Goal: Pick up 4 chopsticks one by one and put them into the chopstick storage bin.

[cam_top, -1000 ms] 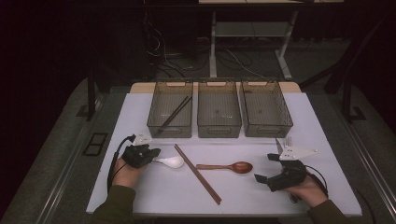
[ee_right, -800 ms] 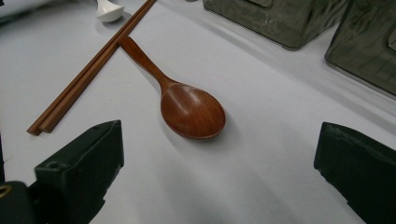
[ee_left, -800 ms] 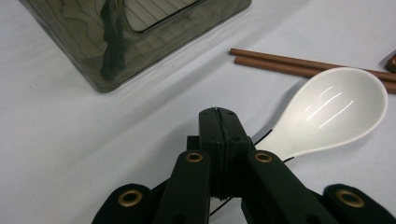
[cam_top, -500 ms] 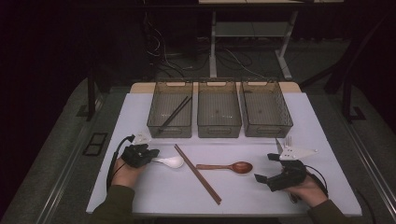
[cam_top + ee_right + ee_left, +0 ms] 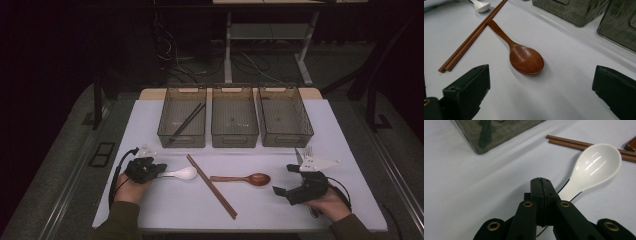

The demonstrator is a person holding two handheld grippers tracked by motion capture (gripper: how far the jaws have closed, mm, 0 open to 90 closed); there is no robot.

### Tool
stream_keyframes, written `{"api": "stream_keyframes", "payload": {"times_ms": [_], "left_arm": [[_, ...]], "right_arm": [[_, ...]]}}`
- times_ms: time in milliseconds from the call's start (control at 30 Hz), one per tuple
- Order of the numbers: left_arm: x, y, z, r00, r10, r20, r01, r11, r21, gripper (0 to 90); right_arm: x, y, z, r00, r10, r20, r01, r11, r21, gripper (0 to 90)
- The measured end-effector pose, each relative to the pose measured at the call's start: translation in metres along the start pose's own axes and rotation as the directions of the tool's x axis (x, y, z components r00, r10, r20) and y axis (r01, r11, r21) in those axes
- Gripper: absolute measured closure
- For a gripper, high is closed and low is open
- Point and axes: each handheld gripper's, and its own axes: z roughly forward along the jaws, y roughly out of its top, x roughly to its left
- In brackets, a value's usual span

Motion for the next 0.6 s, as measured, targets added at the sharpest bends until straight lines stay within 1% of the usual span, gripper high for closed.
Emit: {"api": "stream_keyframes", "payload": {"times_ms": [67,233,300,333,367,400,433,467,533,600], "left_arm": [[-0.003,-0.001,-0.001,0.9999,-0.007,0.008,0.006,0.9999,0.012,88.7],[-0.011,-0.005,-0.003,0.9999,-0.001,0.017,0.0,0.9988,0.049,88.6],[-0.013,-0.004,-0.003,0.9998,-0.002,0.021,0.001,0.9993,0.036,88.1],[-0.013,-0.002,-0.003,0.9996,-0.009,0.027,0.009,0.9999,0.013,84.8],[-0.013,0.0,-0.002,0.9989,-0.019,0.043,0.02,0.9997,-0.018,81.4],[-0.014,0.004,0.0,0.997,-0.03,0.072,0.034,0.9981,-0.052,78.6],[-0.015,0.006,0.001,0.9952,-0.04,0.089,0.046,0.9966,-0.069,74.6],[-0.017,0.009,0.003,0.9929,-0.044,0.111,0.053,0.9953,-0.082,69.7],[-0.022,0.014,0.01,0.9887,-0.036,0.145,0.049,0.9948,-0.09,63.0],[-0.028,0.018,0.017,0.9862,-0.026,0.163,0.04,0.9957,-0.083,56.1]], "right_arm": [[0.0,0.0,0.0,1.0,0.001,0.001,-0.001,1.0,-0.001,1.3],[-0.001,0.0,-0.001,1.0,0.0,0.003,0.0,1.0,-0.003,1.3],[0.0,0.0,-0.001,1.0,-0.001,0.002,0.001,1.0,-0.004,1.4],[0.0,0.0,-0.001,1.0,0.0,0.002,0.0,1.0,-0.005,1.3],[0.0,0.0,-0.001,1.0,0.001,0.003,0.0,1.0,-0.004,1.3],[0.0,0.0,0.0,1.0,0.0,0.002,0.0,1.0,-0.003,1.3],[0.0,0.0,0.0,1.0,-0.001,0.001,0.001,1.0,-0.001,1.3],[0.0,0.0,0.0,1.0,-0.002,0.0,0.002,1.0,-0.001,1.4],[0.0,0.0,0.0,1.0,-0.003,-0.001,0.003,1.0,0.001,1.3],[0.0,0.0,0.001,1.0,-0.004,0.0,0.004,1.0,0.001,1.3]]}}
